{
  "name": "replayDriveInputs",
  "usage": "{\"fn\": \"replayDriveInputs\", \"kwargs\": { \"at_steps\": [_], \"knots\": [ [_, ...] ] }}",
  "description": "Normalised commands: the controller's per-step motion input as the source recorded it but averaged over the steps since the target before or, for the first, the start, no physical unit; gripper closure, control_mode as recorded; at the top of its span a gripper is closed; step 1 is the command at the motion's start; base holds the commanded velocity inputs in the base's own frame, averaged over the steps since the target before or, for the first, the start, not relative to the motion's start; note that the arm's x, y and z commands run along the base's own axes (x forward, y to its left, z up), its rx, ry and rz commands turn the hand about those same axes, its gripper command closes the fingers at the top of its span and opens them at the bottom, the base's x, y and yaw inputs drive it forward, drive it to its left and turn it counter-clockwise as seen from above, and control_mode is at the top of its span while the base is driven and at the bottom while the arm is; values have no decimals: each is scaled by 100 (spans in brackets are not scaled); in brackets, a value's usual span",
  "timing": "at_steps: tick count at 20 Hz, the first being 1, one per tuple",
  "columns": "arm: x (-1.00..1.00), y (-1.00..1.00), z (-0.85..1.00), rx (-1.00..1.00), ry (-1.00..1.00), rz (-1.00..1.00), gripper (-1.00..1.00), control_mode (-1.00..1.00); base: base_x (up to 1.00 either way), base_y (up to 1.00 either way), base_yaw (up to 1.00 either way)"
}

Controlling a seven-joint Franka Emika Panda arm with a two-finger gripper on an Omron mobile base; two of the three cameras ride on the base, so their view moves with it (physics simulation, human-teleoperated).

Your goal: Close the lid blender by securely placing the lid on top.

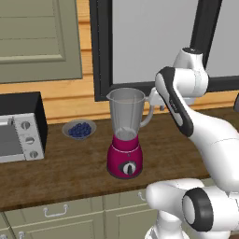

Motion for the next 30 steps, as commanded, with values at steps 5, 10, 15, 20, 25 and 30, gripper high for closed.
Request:
{"fn": "replayDriveInputs", "kwargs": {
  "at_steps": [5,10,15,20,25,30],
  "knots": [
    [-20,-11,-5,1,-4,0,-100,-100,0,0,0],
    [-3,-64,-40,6,1,-12,-100,-100,0,0,0],
    [-26,-100,-44,17,0,-32,-100,-100,0,0,0],
    [-6,-100,-45,16,13,-34,-100,-100,0,0,0],
    [7,-100,-52,10,22,-29,-100,-100,0,0,0],
    [29,-45,-61,-1,11,-16,-100,-100,0,0,0]
  ]
}}
